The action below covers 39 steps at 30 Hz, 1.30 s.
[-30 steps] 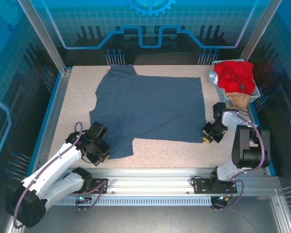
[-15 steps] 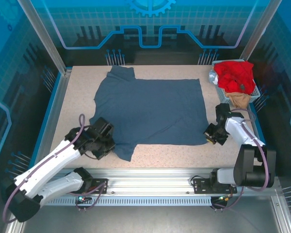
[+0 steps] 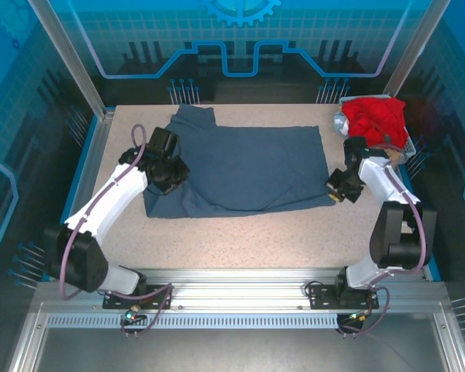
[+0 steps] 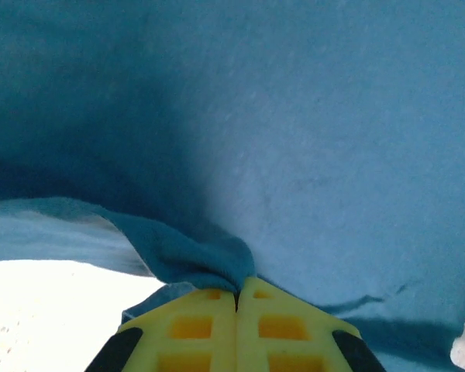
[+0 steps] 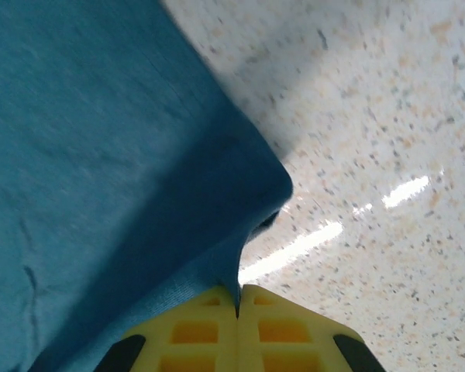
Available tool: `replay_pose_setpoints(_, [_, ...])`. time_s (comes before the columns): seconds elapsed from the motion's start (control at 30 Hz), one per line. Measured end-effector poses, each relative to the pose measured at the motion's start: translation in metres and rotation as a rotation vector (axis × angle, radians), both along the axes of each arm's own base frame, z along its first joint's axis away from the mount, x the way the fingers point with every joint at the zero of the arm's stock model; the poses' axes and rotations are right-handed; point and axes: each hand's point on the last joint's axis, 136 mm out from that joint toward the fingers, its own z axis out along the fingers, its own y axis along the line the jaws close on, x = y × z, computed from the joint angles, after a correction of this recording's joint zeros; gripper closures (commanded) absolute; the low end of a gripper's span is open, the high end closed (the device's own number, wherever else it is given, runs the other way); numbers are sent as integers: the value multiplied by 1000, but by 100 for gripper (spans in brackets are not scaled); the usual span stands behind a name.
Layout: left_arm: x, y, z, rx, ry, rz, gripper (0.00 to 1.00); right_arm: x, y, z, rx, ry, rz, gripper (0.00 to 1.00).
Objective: Fold and stack the t-shirts
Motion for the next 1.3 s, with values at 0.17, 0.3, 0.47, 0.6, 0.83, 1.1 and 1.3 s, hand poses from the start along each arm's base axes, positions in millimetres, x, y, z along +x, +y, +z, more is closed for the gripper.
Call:
replay_pose_setpoints(0.17, [39, 5, 2, 24, -26, -19, 100, 31, -3, 3, -1, -12, 0, 100])
replay_pose_setpoints(0.3, [59, 14, -1, 45, -31, -25, 100, 48, -4, -3, -3, 2, -2, 100])
replay_pose_setpoints(0.47, [81, 24, 1, 65, -58, -38, 100, 61, -5, -11, 0, 20, -12, 100])
replay_pose_setpoints(0.6, [95, 27, 0, 76, -71, -51, 100, 67, -6, -15, 1, 30, -18, 100])
replay_pose_setpoints(0.83, [100, 35, -10, 89, -49, -51, 100, 80, -7, -14, 2, 22, -27, 100])
replay_pose_setpoints(1.1, [113, 37, -7, 85, -62, -45, 100, 92, -5, -15, 2, 20, -21, 100])
replay_pose_setpoints(1.3, [121, 36, -19, 84, -41, -47, 100, 97, -5, -26, 3, 45, -19, 100])
